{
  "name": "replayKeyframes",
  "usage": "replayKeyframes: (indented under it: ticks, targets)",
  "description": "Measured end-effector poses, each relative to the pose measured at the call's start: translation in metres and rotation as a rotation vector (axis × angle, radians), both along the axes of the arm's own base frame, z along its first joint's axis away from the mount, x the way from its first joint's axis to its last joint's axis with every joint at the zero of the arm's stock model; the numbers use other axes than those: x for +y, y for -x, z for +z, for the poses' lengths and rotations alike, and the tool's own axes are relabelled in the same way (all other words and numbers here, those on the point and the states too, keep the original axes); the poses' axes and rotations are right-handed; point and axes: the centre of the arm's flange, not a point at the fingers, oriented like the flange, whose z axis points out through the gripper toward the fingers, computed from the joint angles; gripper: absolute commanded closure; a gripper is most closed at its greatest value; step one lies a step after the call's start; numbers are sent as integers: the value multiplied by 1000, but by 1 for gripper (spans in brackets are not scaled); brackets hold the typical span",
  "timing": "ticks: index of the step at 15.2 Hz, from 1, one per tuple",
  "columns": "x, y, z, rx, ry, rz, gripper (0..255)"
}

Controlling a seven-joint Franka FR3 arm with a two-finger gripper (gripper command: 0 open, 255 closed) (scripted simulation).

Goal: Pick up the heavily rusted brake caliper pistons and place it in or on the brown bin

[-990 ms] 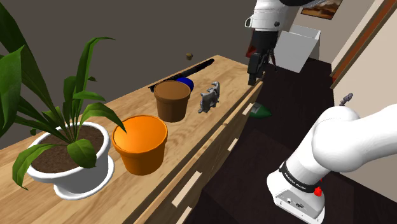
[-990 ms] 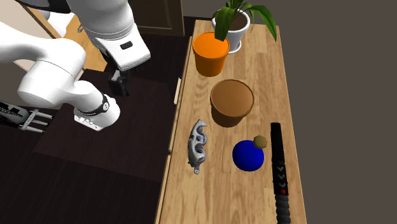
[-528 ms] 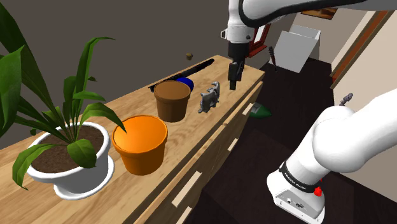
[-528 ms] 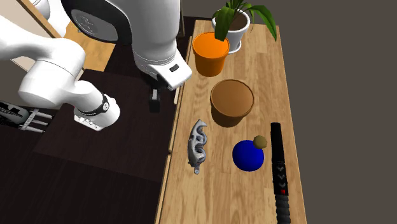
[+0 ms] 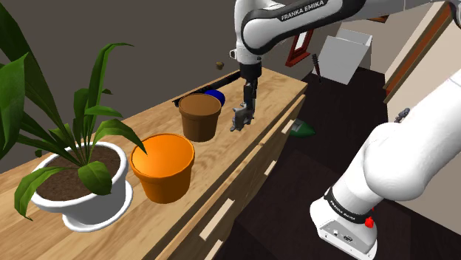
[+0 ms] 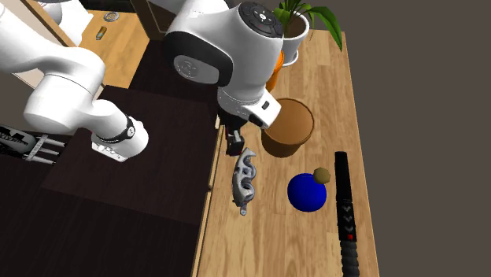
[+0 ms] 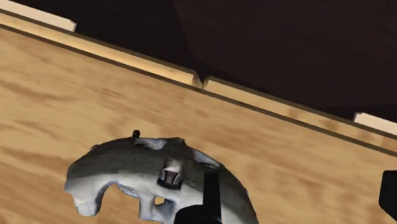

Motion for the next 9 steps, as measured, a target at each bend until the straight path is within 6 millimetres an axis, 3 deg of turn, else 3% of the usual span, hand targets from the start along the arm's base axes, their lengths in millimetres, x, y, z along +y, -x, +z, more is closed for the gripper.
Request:
replayKeyframes:
  ticks: [6, 9]
  targets:
    - [12, -61, -51, 13, 32, 138, 0]
    - [14, -68, -69, 15, 36, 158, 0]
